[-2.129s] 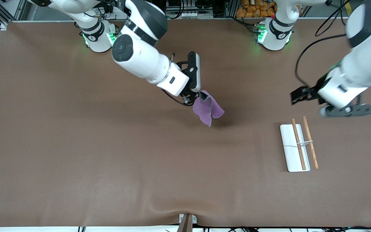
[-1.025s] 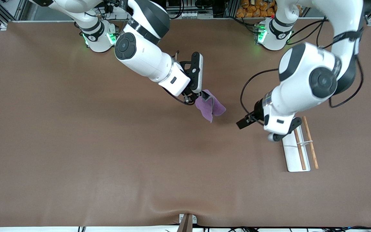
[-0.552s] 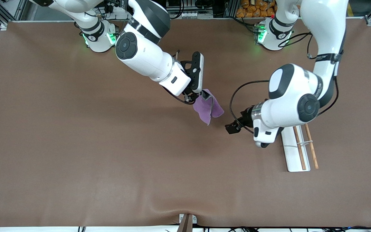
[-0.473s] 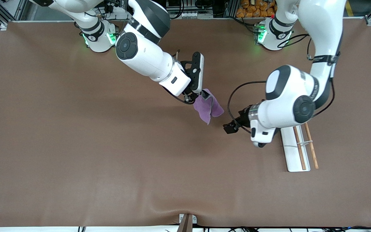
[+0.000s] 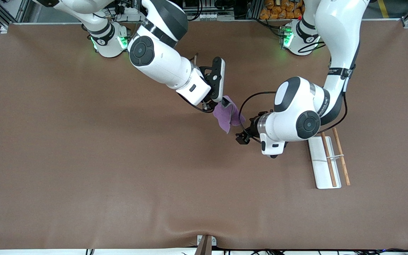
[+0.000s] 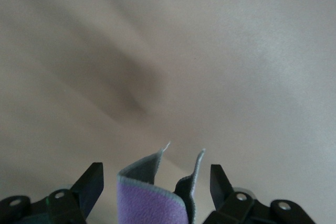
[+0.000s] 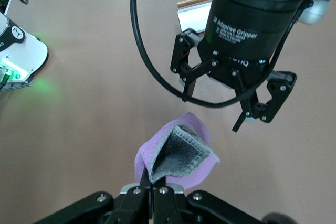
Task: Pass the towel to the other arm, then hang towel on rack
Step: 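Reach the left gripper to the hanging towel below the right gripper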
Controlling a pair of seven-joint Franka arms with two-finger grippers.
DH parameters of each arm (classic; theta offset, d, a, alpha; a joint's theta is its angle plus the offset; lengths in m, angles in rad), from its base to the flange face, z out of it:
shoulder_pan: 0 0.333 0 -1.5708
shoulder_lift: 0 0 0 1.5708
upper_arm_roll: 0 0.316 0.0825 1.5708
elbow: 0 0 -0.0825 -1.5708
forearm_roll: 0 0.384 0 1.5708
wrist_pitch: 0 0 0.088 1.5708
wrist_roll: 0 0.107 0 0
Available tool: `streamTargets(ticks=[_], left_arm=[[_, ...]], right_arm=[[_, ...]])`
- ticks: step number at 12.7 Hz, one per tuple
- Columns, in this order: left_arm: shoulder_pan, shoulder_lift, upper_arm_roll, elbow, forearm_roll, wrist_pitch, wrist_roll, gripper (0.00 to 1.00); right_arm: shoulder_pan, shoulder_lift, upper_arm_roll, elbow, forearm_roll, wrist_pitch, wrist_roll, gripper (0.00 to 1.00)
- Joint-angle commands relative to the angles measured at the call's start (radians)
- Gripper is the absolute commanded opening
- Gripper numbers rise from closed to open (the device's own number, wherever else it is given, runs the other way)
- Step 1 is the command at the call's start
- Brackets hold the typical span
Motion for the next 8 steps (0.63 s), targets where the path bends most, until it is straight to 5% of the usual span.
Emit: streamTargets(ticks=[1,4,8], left_arm=[[-0.009,-0.010,-0.001,0.005,-0.019,-0.057,-0.050,0.86],[-0.012,-0.017,-0.004,0.007,-0.019,-0.104,-0.070,0.63],[-0.008,-0.020,-0.015,0.015,-0.041,-0.115,-0.081,0.04]], right_arm=[[0.008,-0.009,-0.003,0.002,0.007,-0.008,0.020,0.00],[0.008,-0.008,-0.003,0.000,0.007,-0.007,0.020,0.00],[0.008,-0.008,-0.004,0.002,0.007,-0.007,0.020,0.00]])
